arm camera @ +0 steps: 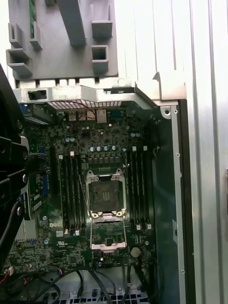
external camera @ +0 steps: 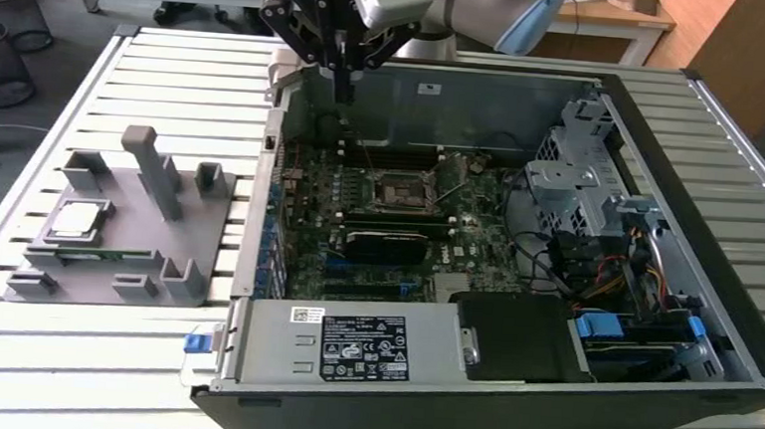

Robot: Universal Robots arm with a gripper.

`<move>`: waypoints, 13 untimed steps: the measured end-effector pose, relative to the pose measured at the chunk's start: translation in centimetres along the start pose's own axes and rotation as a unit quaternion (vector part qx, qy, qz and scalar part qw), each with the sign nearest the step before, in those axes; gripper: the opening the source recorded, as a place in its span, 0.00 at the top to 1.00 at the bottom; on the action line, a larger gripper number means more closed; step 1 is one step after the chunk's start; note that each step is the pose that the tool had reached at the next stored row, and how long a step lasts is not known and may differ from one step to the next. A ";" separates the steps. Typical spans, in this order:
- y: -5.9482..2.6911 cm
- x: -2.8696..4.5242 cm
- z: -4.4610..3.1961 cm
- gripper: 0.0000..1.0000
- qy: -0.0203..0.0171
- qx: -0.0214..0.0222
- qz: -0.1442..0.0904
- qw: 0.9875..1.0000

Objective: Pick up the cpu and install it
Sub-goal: 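Reach for the cpu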

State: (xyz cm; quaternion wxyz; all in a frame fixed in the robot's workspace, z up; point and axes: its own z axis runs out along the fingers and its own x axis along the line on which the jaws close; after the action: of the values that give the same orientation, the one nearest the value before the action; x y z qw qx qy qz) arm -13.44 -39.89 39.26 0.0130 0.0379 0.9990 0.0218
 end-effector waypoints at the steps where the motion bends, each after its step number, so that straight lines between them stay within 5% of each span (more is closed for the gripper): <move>1: -0.01 0.10 0.00 0.89 0.000 0.000 0.000 1.000; 13: -0.10 1.31 0.08 0.89 0.001 0.000 0.000 1.000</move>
State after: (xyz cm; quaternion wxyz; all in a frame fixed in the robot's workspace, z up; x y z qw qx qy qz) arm -14.75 -39.89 39.14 0.0124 0.0379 0.9990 0.0217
